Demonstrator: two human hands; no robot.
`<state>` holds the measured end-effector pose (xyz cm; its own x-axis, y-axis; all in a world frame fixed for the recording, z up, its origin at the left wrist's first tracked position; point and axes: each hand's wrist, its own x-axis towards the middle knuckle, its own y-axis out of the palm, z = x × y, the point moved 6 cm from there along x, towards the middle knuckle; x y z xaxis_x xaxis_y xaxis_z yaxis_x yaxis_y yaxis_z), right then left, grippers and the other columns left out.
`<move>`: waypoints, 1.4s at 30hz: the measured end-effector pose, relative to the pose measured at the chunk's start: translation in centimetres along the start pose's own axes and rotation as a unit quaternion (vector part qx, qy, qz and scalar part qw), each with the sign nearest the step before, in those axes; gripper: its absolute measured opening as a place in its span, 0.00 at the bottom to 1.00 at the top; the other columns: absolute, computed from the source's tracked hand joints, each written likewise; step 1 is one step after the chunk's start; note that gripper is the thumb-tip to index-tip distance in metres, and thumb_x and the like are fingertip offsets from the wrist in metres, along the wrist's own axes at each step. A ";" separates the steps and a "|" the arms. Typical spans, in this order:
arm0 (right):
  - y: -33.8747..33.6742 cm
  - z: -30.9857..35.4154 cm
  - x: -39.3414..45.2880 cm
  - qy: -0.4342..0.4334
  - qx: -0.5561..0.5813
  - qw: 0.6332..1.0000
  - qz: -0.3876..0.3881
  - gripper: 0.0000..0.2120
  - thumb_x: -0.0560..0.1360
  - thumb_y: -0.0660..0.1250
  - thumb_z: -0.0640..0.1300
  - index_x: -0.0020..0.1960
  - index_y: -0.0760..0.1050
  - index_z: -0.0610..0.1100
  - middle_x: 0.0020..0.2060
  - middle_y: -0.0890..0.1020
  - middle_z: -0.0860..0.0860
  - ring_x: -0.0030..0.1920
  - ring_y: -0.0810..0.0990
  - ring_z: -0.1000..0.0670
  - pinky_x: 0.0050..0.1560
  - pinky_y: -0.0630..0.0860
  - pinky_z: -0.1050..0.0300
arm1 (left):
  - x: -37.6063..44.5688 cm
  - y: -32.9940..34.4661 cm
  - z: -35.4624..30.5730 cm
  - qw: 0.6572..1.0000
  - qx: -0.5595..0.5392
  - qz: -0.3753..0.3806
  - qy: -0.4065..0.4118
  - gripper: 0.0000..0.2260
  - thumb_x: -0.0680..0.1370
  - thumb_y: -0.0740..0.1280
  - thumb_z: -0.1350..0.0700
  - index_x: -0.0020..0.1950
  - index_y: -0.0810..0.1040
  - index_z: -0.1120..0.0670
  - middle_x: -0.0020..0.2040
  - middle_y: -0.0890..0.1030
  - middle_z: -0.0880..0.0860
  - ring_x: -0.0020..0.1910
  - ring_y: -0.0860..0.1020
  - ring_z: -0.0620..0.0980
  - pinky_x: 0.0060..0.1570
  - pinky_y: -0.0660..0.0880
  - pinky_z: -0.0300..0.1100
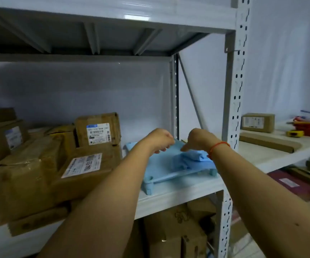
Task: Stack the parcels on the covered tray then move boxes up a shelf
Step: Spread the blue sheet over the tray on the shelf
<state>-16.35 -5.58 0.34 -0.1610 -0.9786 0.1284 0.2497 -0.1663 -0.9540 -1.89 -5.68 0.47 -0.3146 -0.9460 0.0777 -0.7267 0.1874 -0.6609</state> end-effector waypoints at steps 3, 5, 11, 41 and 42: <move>1.0 -1.0 -0.4 -0.009 -0.058 0.998 0.001 0.17 0.69 0.73 0.54 0.50 0.72 0.46 0.43 0.75 0.48 0.44 0.75 0.46 0.46 0.74 0.54 | 1.2 2.2 -0.1 0.998 0.048 0.033 -0.007 0.07 0.78 0.64 0.57 0.55 0.78 0.51 0.50 0.78 0.53 0.47 0.76 0.51 0.50 0.73 0.44; 1.8 -1.5 -0.3 -0.009 -0.095 0.995 -0.007 0.12 0.70 0.70 0.48 0.49 0.75 0.43 0.43 0.77 0.46 0.43 0.77 0.44 0.44 0.75 0.55 | 1.9 3.3 0.1 0.997 0.056 0.046 -0.024 0.11 0.79 0.64 0.58 0.60 0.77 0.52 0.53 0.77 0.53 0.49 0.76 0.51 0.53 0.74 0.45; 1.5 -2.4 1.0 -0.041 -0.160 0.985 -0.044 0.06 0.75 0.61 0.39 0.50 0.75 0.41 0.47 0.80 0.42 0.47 0.79 0.42 0.43 0.71 0.55 | 3.6 4.3 1.1 0.995 0.068 0.048 -0.054 0.17 0.80 0.64 0.58 0.69 0.71 0.53 0.56 0.75 0.54 0.51 0.76 0.50 0.56 0.75 0.45; -6.0 -3.6 5.2 0.061 0.295 0.917 -0.262 0.16 0.79 0.60 0.41 0.66 0.74 0.44 0.60 0.79 0.43 0.59 0.77 0.40 0.56 0.73 0.51 | 4.8 -11.5 2.1 0.918 -0.297 -0.261 -0.017 0.05 0.72 0.69 0.60 0.37 0.79 0.59 0.40 0.80 0.63 0.35 0.79 0.59 0.41 0.78 0.51; -5.8 -3.2 5.2 0.053 0.314 0.914 -0.250 0.19 0.78 0.61 0.42 0.69 0.69 0.43 0.63 0.76 0.42 0.61 0.76 0.40 0.59 0.73 0.49 | 5.0 -11.8 1.8 0.917 -0.310 -0.251 -0.012 0.06 0.72 0.70 0.58 0.37 0.81 0.59 0.41 0.82 0.63 0.38 0.82 0.61 0.42 0.79 0.52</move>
<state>-21.69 -9.28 5.66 -0.4888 -0.7494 0.4466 0.6132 -0.6593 -0.4350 6.20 -13.13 7.29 0.1624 -0.9584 0.2348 -0.9862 -0.1655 0.0067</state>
